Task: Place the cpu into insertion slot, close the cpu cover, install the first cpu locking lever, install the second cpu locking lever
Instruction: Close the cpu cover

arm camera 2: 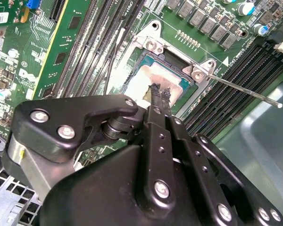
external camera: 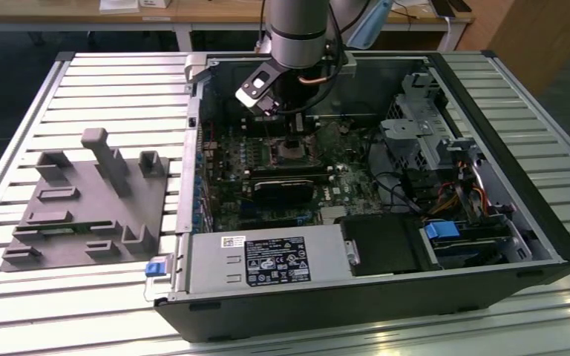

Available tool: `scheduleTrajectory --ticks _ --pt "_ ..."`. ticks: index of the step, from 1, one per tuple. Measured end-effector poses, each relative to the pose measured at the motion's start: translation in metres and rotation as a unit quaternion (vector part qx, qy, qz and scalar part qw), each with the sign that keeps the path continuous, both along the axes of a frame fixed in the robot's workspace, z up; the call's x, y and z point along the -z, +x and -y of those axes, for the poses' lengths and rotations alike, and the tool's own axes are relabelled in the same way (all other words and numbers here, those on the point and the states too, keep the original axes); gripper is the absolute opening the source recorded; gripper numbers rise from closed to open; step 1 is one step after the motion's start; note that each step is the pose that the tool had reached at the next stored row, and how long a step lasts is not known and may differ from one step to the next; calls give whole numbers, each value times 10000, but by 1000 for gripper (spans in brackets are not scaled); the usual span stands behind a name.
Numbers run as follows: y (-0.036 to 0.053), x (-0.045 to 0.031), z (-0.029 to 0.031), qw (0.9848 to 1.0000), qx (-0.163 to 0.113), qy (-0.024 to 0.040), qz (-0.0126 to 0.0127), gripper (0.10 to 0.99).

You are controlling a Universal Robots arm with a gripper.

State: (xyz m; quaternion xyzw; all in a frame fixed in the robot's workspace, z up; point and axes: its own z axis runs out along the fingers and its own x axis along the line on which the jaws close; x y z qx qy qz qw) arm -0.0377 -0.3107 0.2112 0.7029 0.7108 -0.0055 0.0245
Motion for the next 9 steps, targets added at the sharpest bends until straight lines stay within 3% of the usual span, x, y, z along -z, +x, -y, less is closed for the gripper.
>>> scheduleTrajectory --ticks 9 --pt "0 -21 0 10000 29 -1 0 106"
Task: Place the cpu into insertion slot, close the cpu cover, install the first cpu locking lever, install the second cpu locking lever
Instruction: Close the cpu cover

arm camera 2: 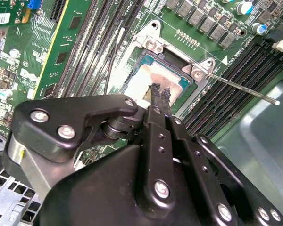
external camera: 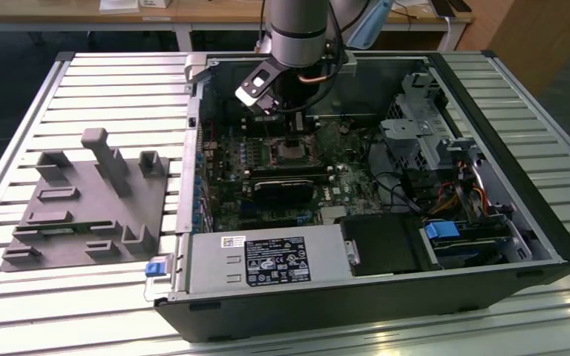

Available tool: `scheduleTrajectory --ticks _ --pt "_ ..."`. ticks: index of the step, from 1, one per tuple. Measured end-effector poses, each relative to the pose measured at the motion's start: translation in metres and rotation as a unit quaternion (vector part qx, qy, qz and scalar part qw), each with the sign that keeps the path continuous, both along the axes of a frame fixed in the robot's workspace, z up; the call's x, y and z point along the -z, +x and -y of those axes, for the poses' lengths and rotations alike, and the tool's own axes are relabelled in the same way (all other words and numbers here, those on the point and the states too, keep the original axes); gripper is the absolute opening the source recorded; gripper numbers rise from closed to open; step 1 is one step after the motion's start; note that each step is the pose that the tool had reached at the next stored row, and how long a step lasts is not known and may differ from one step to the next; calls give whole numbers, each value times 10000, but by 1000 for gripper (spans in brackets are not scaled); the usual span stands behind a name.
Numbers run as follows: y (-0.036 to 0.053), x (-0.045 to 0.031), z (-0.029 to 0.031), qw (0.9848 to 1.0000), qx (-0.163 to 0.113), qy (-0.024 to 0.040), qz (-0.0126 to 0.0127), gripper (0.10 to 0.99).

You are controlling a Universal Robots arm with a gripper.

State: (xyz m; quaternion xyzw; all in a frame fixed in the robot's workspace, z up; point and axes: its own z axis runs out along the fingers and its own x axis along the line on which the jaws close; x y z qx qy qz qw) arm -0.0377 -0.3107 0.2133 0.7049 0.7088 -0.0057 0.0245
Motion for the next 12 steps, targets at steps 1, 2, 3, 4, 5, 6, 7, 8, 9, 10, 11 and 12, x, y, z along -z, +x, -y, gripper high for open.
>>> scheduleTrajectory --ticks 1,2,3,4,5,6,7,8,9,10,11,12 --pt "0 0 0 10000 2 0 0 106" --pt "0 -1 0 10000 5 0 0 106" --pt "0 -2 0 10000 7 0 0 106" --pt "0 -2 0 10000 10 0 0 106" --pt "0 -2 0 10000 12 1 0 106" --pt "0 -3 0 10000 15 0 0 106" --pt "0 -4 0 10000 18 0 0 106" --pt "0 -4 0 10000 21 0 0 106" --pt "0 -4 0 10000 24 0 0 106" --pt "0 -5 0 10000 27 0 0 106" --pt "0 -5 0 10000 29 0 0 106" --pt "0 -5 0 10000 33 0 0 106"
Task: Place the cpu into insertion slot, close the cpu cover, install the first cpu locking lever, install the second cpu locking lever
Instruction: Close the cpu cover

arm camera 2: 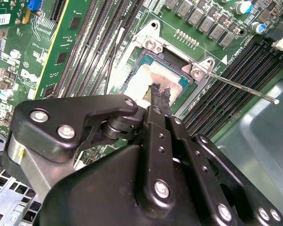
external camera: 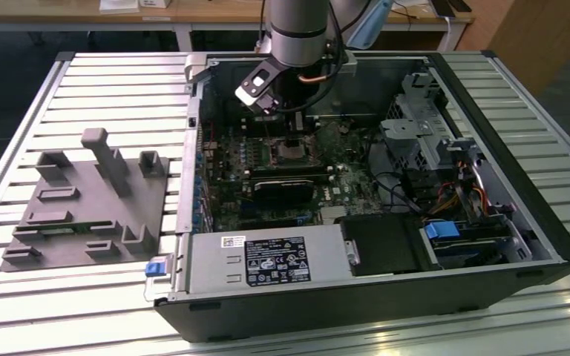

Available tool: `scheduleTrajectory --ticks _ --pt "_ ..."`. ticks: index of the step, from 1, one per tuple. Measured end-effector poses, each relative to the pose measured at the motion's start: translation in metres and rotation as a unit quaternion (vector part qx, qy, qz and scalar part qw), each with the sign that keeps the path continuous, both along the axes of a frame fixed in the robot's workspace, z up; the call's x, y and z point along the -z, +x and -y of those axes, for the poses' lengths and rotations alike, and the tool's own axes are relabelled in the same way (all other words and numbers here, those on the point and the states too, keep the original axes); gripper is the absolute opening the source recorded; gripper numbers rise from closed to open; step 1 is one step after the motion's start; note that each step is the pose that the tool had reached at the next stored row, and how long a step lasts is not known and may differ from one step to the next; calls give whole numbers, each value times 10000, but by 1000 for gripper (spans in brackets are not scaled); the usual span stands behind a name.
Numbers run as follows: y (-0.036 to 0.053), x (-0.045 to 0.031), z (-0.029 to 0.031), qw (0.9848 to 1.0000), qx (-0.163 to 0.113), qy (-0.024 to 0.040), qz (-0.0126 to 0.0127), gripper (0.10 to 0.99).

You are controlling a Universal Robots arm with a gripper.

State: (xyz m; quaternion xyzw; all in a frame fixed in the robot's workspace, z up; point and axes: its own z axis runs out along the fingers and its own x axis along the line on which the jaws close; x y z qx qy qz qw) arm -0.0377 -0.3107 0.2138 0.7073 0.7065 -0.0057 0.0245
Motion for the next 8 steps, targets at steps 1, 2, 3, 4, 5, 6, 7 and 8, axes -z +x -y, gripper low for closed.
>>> scheduleTrajectory --ticks 1,2,3,4,5,6,7,8 --pt "0 0 0 10000 4 0 0 106" --pt "0 0 0 10000 7 0 0 106" --pt "0 0 0 10000 10 0 0 106" --pt "0 -1 0 10000 13 0 0 106" --pt "0 -1 0 10000 20 0 0 106" --pt "0 -2 0 10000 24 0 0 106" --pt "0 -2 0 10000 27 0 0 106" --pt "0 -2 0 10000 30 0 0 106"
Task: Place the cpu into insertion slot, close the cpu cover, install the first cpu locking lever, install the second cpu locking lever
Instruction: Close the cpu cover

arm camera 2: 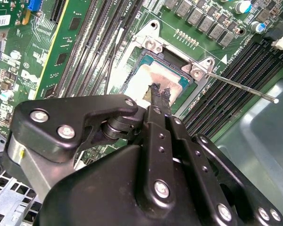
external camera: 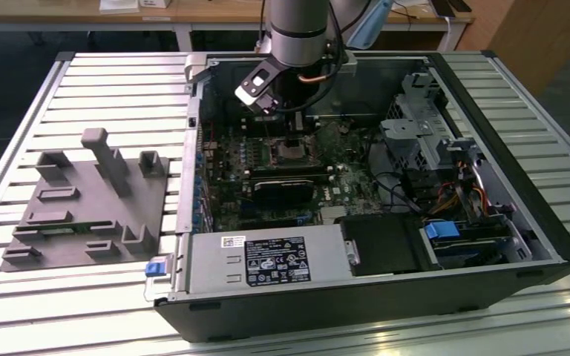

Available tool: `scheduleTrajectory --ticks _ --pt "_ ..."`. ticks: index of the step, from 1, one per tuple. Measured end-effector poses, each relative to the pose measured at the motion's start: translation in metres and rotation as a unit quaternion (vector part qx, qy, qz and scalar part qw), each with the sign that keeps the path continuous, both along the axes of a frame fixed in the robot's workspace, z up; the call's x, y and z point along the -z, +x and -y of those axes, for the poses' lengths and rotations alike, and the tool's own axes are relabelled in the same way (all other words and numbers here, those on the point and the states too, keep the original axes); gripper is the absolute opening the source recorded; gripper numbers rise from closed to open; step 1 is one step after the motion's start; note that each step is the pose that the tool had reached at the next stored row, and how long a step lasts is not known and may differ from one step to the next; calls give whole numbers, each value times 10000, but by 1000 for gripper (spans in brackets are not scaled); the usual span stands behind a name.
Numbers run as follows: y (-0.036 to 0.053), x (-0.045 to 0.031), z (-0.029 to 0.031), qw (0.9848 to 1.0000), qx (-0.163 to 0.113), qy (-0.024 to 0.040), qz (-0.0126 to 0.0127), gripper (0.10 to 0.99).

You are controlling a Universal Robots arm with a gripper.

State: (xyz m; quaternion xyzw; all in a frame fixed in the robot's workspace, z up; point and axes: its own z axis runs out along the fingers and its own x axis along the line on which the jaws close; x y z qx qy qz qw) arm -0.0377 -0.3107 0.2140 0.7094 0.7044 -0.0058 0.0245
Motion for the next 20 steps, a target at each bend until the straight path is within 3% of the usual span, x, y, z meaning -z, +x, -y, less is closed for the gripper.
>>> scheduleTrajectory --ticks 20 --pt "0 -2 0 10000 71 0 0 106"
